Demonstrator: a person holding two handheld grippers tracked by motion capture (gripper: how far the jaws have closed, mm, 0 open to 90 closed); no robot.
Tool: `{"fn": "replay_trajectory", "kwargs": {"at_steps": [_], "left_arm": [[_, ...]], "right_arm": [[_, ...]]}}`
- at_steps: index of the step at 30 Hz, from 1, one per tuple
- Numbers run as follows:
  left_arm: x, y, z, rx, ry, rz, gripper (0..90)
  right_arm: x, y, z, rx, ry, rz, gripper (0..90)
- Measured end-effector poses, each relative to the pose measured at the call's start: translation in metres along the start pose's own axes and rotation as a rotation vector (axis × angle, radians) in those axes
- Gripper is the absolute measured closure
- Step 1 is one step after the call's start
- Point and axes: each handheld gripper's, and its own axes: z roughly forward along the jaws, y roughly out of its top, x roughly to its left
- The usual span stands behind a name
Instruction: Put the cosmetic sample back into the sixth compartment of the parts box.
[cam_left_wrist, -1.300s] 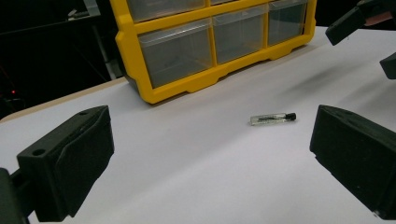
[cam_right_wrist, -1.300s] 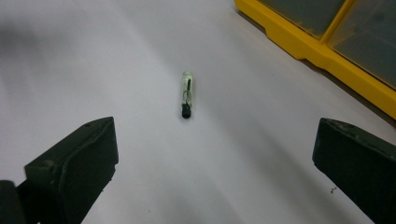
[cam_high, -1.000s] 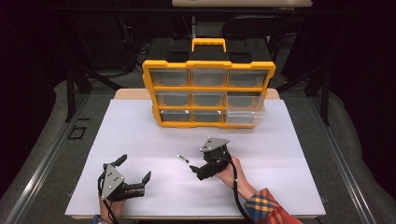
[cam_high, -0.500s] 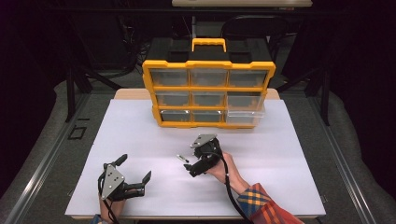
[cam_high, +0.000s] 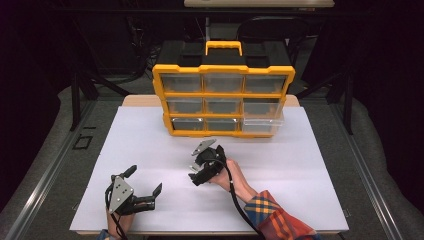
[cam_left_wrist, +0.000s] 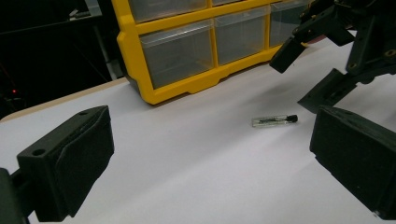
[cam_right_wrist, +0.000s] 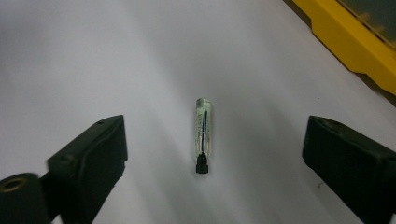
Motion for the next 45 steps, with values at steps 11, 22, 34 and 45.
{"fn": "replay_trajectory", "kwargs": {"at_steps": [11, 22, 34, 45], "left_arm": [[0.000, 0.000, 0.000, 0.001, 0.001, -0.002, 0.0], [-0.001, 0.000, 0.000, 0.001, -0.002, -0.002, 0.0], [-0.001, 0.000, 0.001, 0.005, -0.009, 0.001, 0.0], [-0.001, 0.001, 0.001, 0.004, -0.009, 0.002, 0.0]], "right_arm": [[0.004, 0.015, 0.013, 0.110, -0.041, 0.013, 43.8], [0.005, 0.019, 0.028, 0.224, 0.000, 0.061, 71.2], [0.000, 0.018, 0.033, 0.255, 0.035, 0.108, 80.3], [-0.003, 0.019, 0.021, 0.249, 0.043, 0.090, 80.3]]}}
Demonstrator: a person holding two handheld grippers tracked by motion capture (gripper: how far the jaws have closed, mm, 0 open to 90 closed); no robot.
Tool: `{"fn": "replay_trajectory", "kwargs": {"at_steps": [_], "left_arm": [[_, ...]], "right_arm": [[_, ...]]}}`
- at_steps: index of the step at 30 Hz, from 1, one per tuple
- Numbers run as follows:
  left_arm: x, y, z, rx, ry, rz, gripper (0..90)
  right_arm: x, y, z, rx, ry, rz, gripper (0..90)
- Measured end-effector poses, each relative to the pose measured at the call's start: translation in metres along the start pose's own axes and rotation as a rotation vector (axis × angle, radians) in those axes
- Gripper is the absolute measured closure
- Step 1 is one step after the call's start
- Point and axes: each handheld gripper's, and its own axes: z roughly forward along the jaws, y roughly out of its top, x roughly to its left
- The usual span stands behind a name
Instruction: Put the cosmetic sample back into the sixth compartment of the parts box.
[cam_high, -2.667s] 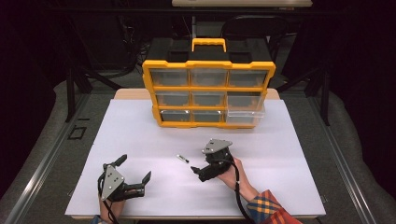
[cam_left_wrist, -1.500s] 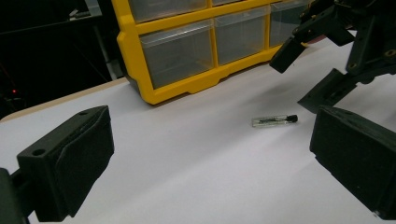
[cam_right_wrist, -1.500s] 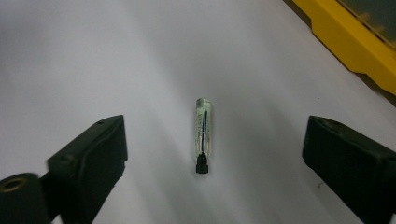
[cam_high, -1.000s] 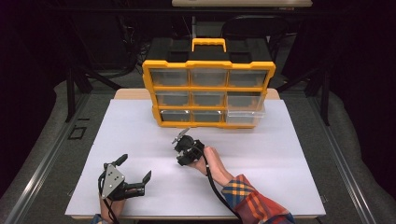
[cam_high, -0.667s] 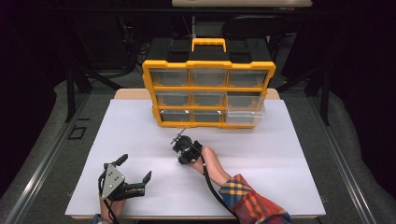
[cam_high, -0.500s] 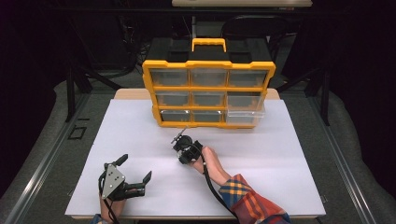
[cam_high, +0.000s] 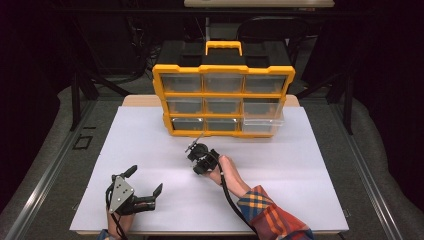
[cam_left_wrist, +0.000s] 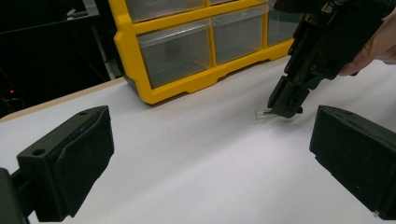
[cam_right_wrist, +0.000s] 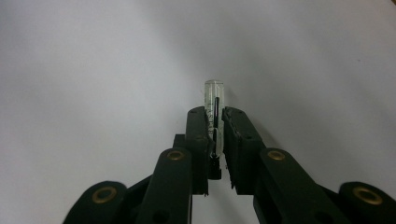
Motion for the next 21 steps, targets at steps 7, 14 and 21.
{"fn": "replay_trajectory", "kwargs": {"at_steps": [7, 14, 21], "left_arm": [[0.000, 0.000, 0.000, 0.003, 0.001, 0.002, 0.0], [0.000, 0.000, 0.000, 0.002, 0.002, 0.004, 0.0], [0.000, 0.000, 0.000, 0.004, 0.003, 0.003, 0.0]], "right_arm": [[-0.003, -0.003, -0.008, 0.010, -0.005, -0.011, 80.2], [-0.008, -0.006, -0.011, 0.023, -0.013, -0.010, 80.2], [-0.012, -0.008, -0.015, 0.029, -0.020, -0.013, 80.2]]}}
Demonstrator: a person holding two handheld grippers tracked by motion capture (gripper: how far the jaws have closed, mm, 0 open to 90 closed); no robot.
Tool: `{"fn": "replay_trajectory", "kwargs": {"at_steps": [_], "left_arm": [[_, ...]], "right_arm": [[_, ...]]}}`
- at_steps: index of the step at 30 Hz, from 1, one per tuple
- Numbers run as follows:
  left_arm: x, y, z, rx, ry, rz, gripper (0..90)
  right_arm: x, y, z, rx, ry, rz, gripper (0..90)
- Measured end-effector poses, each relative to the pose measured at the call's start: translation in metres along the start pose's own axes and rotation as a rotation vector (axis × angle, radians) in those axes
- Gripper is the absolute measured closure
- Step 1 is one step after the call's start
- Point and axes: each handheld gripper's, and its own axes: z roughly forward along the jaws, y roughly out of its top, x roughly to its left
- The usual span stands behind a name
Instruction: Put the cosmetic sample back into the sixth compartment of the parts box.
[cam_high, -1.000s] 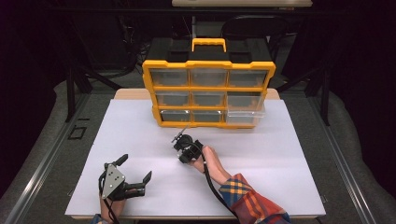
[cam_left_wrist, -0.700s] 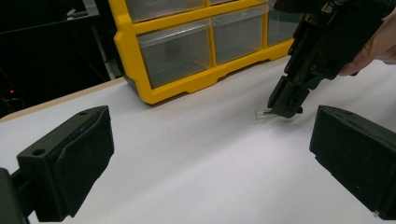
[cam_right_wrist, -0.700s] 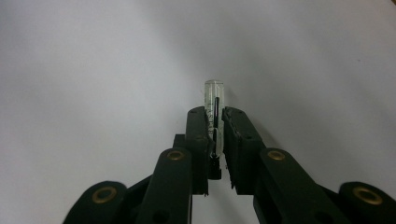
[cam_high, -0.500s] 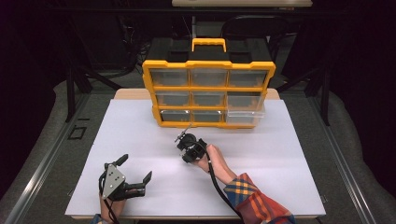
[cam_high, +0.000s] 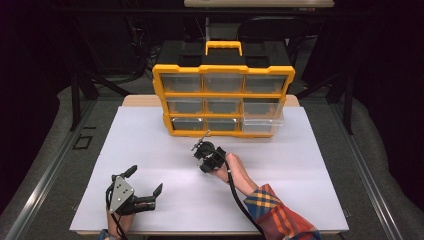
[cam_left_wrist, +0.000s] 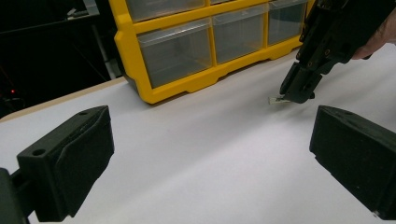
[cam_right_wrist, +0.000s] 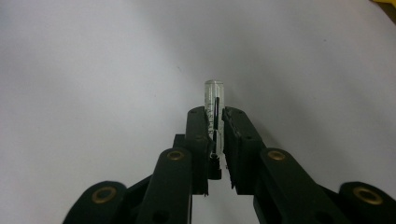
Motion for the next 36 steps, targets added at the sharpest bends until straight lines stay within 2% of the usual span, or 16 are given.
{"fn": "replay_trajectory", "kwargs": {"at_steps": [15, 36], "left_arm": [[0.000, 0.000, 0.001, 0.004, -0.003, 0.001, 0.0], [-0.001, -0.001, 0.002, 0.011, -0.003, 0.001, 0.0]], "right_arm": [[-0.010, -0.001, -0.009, 0.009, -0.017, -0.014, 80.5], [-0.031, 0.005, -0.041, 0.007, -0.060, -0.010, 80.7]]}}
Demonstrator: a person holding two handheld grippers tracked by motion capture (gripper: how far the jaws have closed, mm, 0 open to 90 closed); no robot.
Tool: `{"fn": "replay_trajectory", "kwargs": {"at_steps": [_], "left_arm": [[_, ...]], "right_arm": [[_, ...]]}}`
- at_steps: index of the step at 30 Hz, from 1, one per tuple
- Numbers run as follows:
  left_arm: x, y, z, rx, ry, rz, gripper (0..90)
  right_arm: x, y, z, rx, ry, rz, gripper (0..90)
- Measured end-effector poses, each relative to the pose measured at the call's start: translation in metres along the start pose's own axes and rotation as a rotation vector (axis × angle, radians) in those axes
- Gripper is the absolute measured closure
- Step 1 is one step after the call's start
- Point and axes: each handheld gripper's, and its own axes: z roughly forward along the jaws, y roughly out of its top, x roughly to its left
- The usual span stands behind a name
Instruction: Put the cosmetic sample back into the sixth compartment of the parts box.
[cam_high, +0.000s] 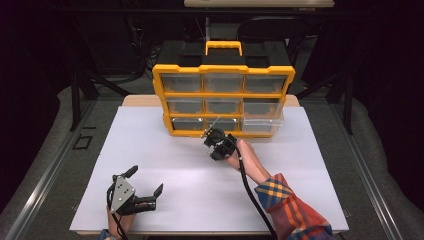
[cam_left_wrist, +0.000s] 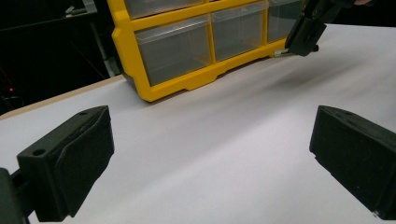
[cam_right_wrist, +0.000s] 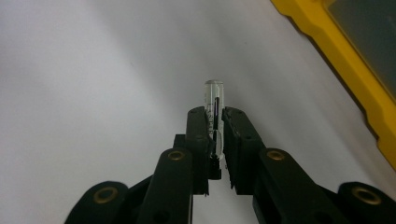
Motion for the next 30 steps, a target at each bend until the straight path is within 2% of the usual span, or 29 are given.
{"fn": "replay_trajectory", "kwargs": {"at_steps": [30], "left_arm": [[0.000, 0.000, 0.001, 0.003, -0.003, 0.001, 0.0]], "right_arm": [[-0.014, 0.018, -0.037, -0.020, -0.023, -0.017, 80.7]]}}
